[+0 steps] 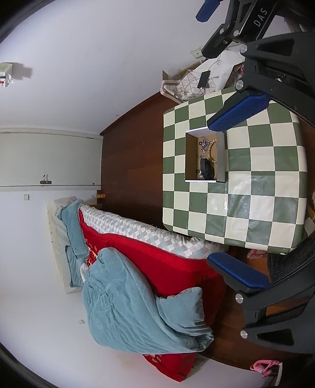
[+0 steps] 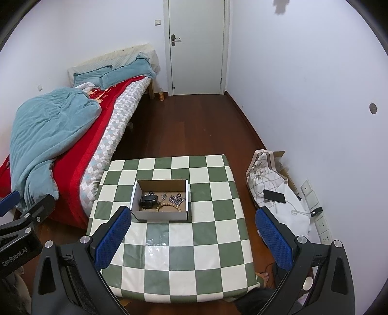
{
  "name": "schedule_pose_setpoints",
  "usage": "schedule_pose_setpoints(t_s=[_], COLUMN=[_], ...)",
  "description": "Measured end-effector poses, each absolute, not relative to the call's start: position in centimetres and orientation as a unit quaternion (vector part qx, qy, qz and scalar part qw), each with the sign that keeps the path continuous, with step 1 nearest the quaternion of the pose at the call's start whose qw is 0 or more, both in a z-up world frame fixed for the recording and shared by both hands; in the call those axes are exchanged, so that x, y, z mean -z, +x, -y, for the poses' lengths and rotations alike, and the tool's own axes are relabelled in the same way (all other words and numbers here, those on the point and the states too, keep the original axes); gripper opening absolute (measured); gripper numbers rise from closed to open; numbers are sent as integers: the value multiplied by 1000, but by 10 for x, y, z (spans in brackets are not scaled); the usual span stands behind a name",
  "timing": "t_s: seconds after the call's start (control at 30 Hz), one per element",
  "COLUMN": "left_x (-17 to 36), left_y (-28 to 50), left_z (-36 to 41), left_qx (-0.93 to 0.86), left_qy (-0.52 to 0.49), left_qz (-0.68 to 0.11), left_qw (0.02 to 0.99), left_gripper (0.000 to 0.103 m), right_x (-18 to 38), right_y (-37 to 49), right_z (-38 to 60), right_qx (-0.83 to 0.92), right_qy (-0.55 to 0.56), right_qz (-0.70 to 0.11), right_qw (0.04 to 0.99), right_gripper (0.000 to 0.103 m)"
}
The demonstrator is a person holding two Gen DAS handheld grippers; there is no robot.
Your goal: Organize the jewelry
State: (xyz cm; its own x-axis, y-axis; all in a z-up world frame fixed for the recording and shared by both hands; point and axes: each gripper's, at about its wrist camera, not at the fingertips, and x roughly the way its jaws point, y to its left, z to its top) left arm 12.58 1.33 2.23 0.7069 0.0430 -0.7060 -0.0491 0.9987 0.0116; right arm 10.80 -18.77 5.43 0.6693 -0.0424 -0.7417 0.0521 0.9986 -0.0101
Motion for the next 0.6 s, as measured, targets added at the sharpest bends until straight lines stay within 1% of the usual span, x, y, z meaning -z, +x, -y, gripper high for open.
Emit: schedule_pose_setpoints(t_s=[0.6], left_x=[-30], left_y=[121], left_z=[-17], left_qx=[-26], left_qy=[-4], left_qz=[-376], left_qw=[926], left_gripper=[102], right_x=[-63], right_y=[106], right_z=[184], right_qx=[20], right_qy=[7], right_qz=[-402], right_qw=[916], right_gripper=[103])
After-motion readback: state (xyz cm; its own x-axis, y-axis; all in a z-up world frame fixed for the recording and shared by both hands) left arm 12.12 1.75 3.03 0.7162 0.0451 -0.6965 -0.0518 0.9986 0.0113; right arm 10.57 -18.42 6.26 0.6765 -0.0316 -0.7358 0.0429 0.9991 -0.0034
